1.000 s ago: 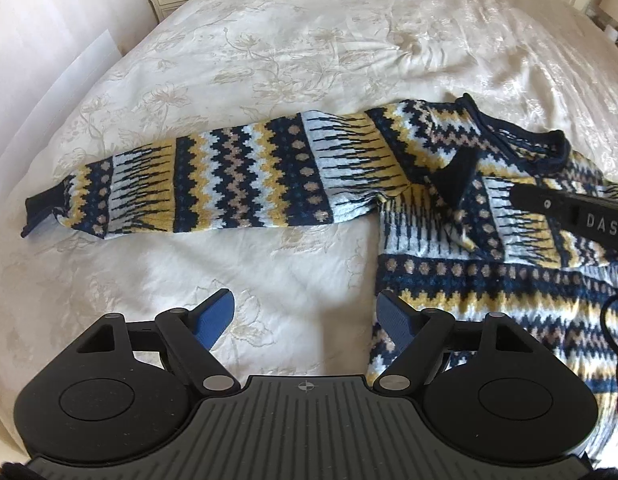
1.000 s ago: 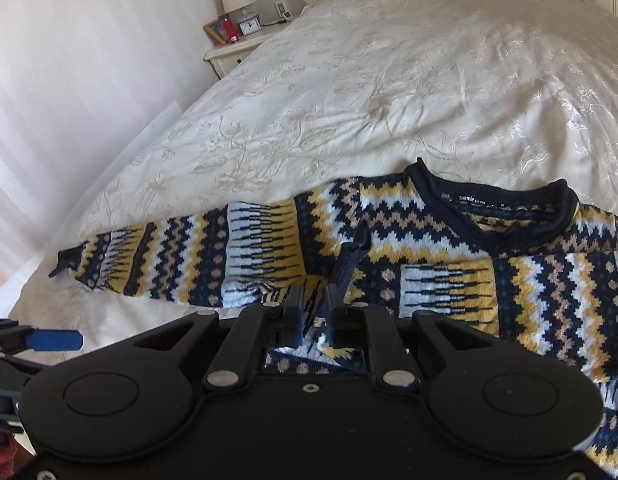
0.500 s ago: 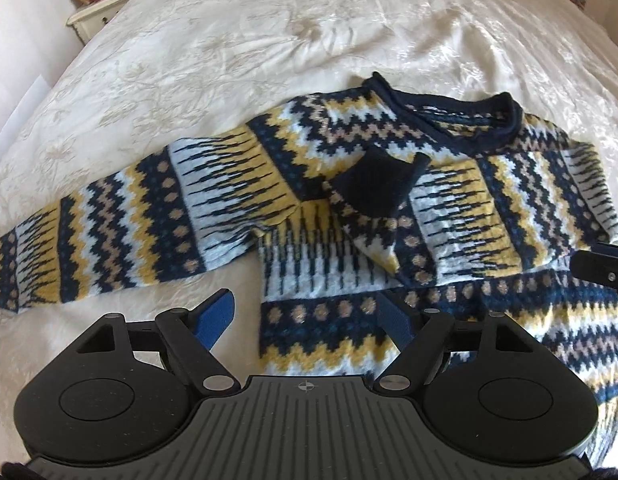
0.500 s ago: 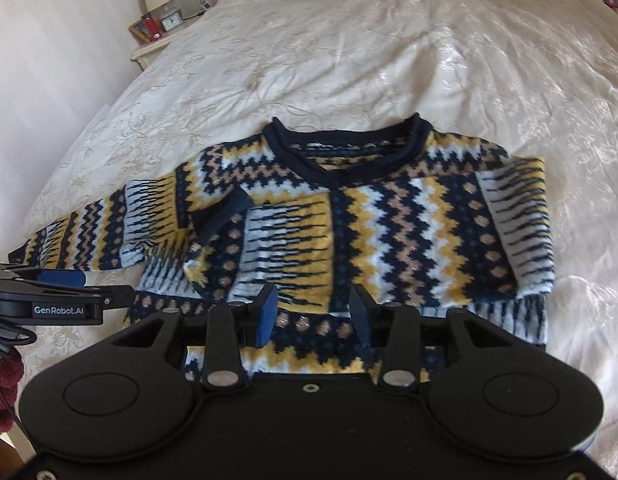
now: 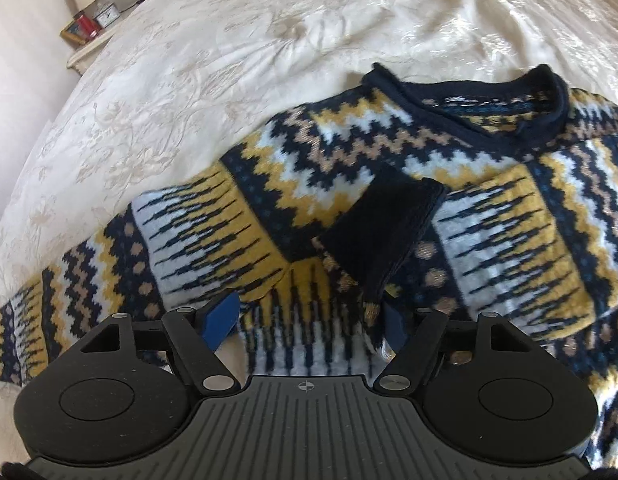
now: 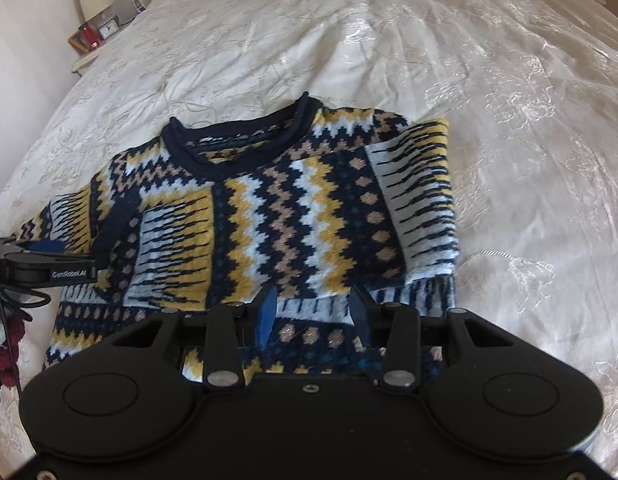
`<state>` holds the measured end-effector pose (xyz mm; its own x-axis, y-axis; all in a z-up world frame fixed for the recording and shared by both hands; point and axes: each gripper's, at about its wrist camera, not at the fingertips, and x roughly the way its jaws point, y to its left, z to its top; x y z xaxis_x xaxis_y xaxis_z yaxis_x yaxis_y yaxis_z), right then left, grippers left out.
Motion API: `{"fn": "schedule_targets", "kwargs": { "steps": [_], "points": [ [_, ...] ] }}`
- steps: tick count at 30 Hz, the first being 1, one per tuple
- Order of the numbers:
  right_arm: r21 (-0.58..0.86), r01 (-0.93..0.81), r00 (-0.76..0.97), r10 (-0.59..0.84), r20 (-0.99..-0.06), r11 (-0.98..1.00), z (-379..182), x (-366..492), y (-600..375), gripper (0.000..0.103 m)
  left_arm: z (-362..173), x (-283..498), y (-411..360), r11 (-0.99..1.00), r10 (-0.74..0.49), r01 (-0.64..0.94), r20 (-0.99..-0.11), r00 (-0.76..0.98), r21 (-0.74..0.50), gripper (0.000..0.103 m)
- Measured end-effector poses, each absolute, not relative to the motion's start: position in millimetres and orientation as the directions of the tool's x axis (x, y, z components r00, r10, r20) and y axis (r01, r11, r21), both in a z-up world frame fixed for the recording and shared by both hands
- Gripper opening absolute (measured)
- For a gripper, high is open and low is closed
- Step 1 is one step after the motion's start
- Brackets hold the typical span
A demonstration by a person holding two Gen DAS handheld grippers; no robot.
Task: Fold small clothes
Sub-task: 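Lower the cuff onto the sweater body and open the right tool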
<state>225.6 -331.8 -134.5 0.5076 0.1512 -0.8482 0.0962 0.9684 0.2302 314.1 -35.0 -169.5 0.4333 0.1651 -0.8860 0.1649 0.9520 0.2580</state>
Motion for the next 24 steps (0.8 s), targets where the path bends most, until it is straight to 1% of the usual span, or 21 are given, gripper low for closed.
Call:
{"fn": "schedule_targets", "kwargs": {
  "steps": [4,7,10,14,22,23,24],
  "points": [
    [0.215,0.137,0.521,0.114,-0.846,0.967,-136.0,237.1,-350.6,0.051,-168.0,310.1,1.6,0.982,0.145,0.056,-0.909,0.391,0.180,0.072],
    [0.196,0.166,0.524,0.082,-0.848,0.966,-138.5,244.4,-361.7,0.051,-163.8,304.5,18.8,0.983,0.175,-0.015,-0.903,0.392,0.184,0.072],
    [0.179,0.198,0.526,0.050,-0.849,0.964,-140.4,250.4,-370.8,0.051,-159.8,301.2,34.5,0.987,0.160,-0.065,-0.905,0.395,0.146,0.072],
    [0.153,0.230,0.528,0.009,-0.849,0.961,-143.7,259.6,-381.1,0.058,-158.5,301.0,39.9,0.989,0.145,-0.072,-0.911,0.386,0.127,0.072],
    [0.146,0.261,0.519,-0.011,-0.855,0.954,-157.7,284.7,-394.1,0.057,-154.4,299.6,27.2,0.991,0.131,-0.019,-0.903,0.409,0.135,0.072],
    [0.146,0.259,0.516,-0.009,-0.857,0.955,-159.8,287.4,-393.8,0.057,-153.7,299.0,25.7,0.991,0.129,-0.012,-0.902,0.413,0.137,0.072],
    [0.142,0.253,0.509,-0.007,-0.861,0.957,-162.4,290.4,-392.9,0.054,-152.4,297.4,25.0,0.991,0.127,-0.007,-0.900,0.416,0.137,0.072]
  ]
}}
